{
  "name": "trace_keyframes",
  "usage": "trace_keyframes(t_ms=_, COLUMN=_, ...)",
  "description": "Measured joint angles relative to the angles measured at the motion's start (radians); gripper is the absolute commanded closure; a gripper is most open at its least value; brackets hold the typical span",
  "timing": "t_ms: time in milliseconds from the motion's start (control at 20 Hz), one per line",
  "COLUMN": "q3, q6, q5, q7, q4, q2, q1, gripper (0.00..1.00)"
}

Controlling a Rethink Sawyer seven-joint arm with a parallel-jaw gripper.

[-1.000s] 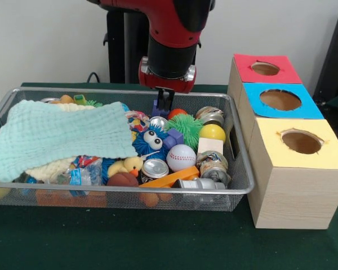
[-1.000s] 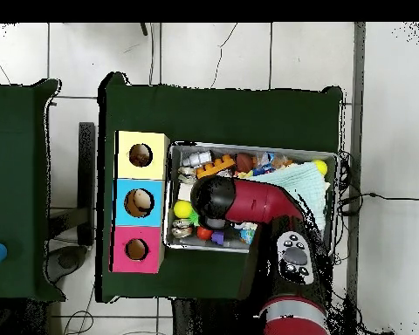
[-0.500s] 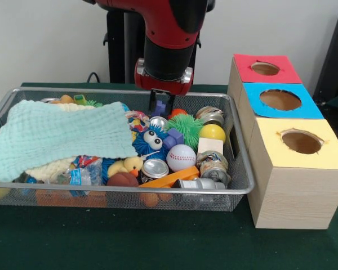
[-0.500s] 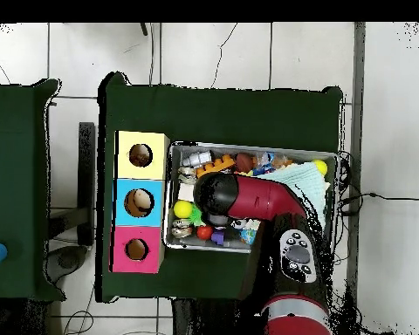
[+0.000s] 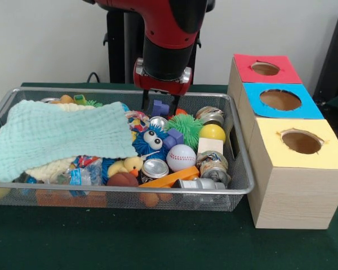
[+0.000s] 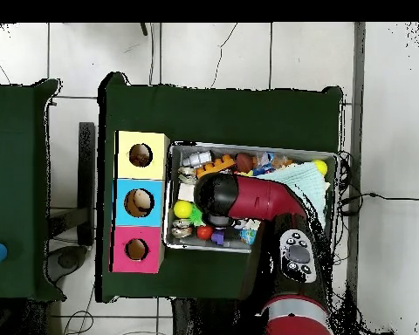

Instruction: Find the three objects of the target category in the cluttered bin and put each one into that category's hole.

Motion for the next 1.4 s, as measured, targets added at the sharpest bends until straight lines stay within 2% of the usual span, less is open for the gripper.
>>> trace_keyframes(t_ms=600, q3=-0.001, q6=0.000, q5=-0.047, q7=0.000, q4=-0.017, q2=0.001, q1=-0.024, gripper=0.00)
trace_keyframes(t_ms=1400, q3=-0.001, q6=0.000, q5=-0.092, q7=0.000, q4=-0.126, q2=0.014, q1=-0.118, gripper=0.00)
